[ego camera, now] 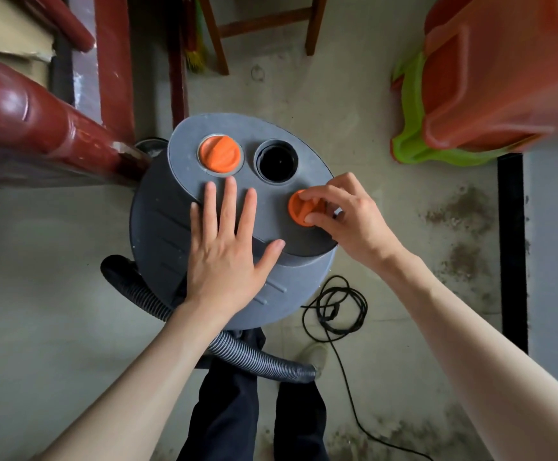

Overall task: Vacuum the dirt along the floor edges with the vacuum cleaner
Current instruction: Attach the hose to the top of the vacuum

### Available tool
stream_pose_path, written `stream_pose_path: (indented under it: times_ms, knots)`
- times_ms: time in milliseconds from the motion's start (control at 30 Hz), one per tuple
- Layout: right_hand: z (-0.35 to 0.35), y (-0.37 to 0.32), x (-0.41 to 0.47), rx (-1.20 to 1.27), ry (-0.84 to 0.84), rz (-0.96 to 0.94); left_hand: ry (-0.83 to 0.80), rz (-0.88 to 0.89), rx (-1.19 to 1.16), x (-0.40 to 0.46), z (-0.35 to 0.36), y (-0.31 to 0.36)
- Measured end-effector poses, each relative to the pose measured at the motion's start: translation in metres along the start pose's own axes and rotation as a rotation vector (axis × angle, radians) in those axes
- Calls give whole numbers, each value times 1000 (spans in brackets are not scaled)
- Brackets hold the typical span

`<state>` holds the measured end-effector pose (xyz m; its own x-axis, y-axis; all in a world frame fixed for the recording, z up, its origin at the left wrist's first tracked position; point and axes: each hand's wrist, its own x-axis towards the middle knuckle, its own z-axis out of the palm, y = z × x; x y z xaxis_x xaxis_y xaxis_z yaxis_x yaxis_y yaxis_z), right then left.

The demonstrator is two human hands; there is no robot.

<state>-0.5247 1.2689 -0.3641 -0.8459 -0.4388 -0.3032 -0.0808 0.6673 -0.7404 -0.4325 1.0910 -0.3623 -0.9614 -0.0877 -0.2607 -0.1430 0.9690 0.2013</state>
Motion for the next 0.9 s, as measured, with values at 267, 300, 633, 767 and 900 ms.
stream_pose_path:
  times_ms: [267, 300, 633, 767, 900]
  knots:
    - [5, -2, 1, -3, 49, -29, 3, 15, -30, -1, 1, -1]
    - [6, -2, 0, -7, 63, -25, 4, 18, -32, -1, 1, -1]
    - [33, -26, -30, -239, 342, -21, 18, 74, -179, -8, -2, -16]
    - [65, -50, -46, -366, 315, -235, 124, -126, -400, -38, -3, -52]
    - [102, -79, -50, -420, 131, -332, 88, -502, -527, -70, 15, -104]
